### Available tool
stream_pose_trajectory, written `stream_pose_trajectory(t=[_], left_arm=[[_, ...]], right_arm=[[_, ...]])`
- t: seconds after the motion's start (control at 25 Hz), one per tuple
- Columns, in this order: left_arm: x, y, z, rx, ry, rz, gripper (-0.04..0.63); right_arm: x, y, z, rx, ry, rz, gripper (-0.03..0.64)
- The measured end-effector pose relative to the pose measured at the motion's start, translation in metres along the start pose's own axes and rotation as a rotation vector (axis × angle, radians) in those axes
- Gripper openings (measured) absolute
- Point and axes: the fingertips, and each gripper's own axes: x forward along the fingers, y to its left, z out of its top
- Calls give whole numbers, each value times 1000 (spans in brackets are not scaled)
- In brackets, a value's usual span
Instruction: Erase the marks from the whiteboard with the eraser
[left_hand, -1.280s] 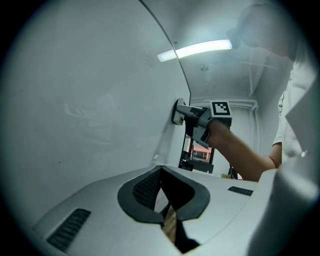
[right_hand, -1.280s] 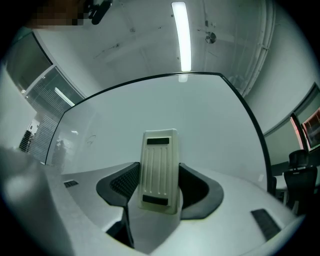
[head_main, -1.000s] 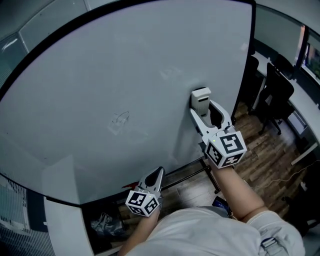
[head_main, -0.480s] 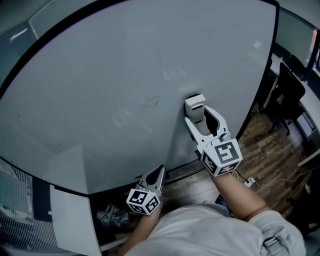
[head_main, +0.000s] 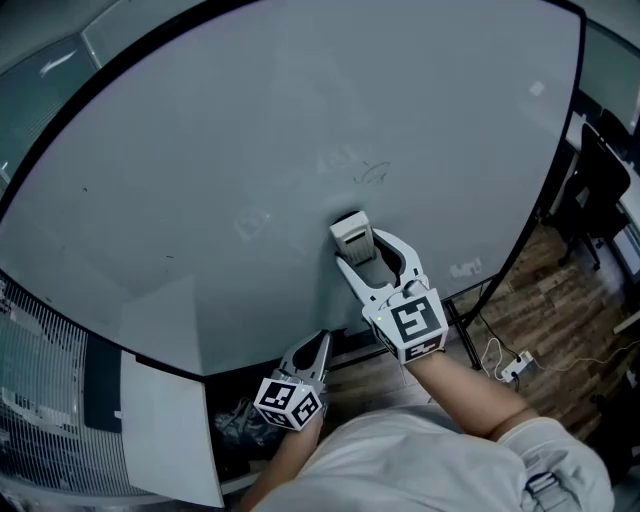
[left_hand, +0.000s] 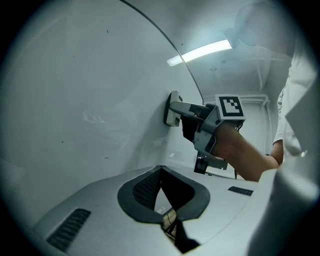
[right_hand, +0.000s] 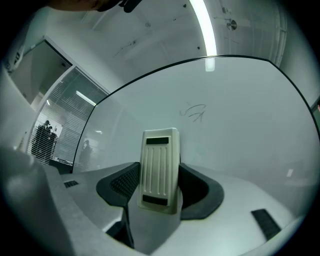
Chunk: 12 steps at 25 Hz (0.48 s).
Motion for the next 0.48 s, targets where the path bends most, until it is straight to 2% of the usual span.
stream_pose_trajectory(t=[0.2, 0.48], left_arm=[[-21, 14, 0, 3, 2, 21, 8], [-16, 9, 0, 12, 1, 23, 8]], right_arm=[[11, 29, -9, 5, 7, 24, 245], [2, 14, -14, -11, 0, 7, 245]])
